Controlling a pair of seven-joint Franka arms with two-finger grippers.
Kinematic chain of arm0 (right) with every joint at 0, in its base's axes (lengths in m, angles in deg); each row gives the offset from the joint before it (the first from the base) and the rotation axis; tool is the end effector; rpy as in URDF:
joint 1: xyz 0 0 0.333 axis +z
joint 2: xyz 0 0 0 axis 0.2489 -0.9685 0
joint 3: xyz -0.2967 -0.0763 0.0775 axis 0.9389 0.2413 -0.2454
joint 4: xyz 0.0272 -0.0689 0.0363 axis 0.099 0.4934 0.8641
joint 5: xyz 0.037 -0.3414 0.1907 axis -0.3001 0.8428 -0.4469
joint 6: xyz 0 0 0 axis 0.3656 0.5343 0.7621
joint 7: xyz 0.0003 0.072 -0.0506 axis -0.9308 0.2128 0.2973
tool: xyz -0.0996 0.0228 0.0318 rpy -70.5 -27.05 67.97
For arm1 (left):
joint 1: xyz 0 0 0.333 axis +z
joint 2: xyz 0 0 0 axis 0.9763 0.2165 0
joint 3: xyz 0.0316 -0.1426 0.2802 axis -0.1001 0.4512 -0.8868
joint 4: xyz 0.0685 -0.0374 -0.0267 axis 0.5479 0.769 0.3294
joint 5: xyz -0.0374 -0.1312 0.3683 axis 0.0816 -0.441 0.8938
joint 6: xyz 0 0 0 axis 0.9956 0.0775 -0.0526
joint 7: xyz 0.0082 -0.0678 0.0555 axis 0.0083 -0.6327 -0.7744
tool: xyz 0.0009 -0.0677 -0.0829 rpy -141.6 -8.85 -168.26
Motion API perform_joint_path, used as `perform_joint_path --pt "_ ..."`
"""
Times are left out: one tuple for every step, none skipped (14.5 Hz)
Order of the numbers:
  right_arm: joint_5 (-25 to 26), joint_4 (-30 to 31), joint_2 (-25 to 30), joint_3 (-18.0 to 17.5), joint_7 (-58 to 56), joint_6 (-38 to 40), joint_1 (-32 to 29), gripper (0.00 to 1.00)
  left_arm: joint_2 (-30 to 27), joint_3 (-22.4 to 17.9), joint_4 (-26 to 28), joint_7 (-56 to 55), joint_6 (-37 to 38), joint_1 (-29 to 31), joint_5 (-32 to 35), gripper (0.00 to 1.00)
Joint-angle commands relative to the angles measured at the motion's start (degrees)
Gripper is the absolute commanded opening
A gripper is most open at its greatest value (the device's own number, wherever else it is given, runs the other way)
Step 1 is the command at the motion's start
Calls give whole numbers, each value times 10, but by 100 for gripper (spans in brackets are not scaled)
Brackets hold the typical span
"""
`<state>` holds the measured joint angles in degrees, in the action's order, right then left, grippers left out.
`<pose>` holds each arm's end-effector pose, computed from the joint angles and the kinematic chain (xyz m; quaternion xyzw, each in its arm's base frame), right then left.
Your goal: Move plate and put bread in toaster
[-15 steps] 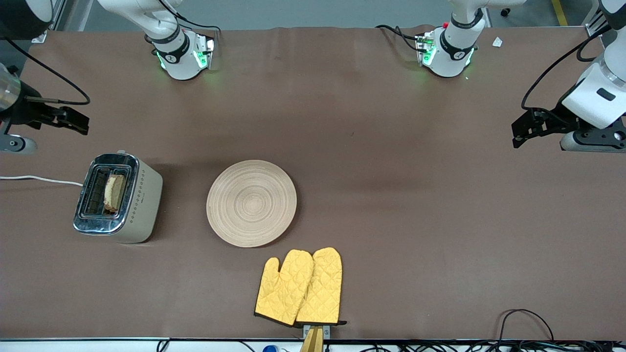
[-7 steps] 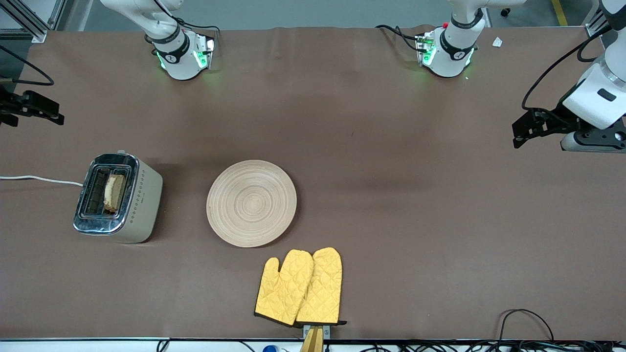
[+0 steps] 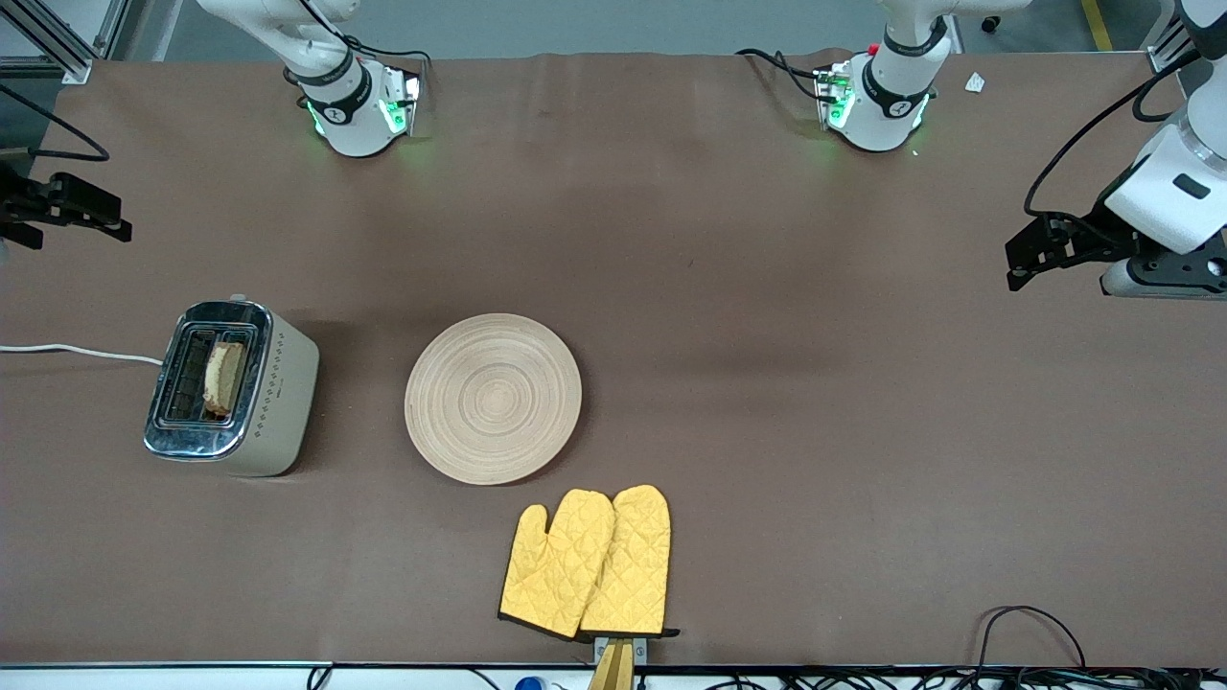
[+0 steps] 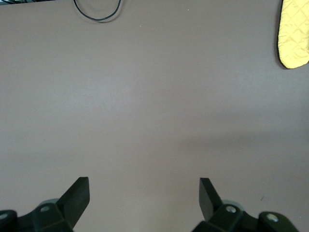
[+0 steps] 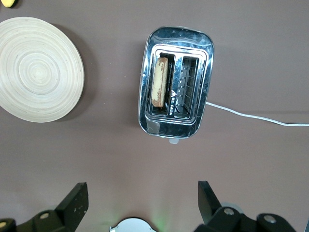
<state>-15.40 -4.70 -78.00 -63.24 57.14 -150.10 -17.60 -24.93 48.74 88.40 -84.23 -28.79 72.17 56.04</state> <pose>0.5456 -0.0311 0.6401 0.9973 0.0453 -0.0583 0.0044 0.5709 -0.0821 0.6300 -0.9980 0.0448 -0.0426 0.0120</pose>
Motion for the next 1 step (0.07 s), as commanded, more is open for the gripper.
perform_joint_path --pt "-11 12 12 -2 2 -1 -3 100 -9 -1 8 -4 -6 0 4 100"
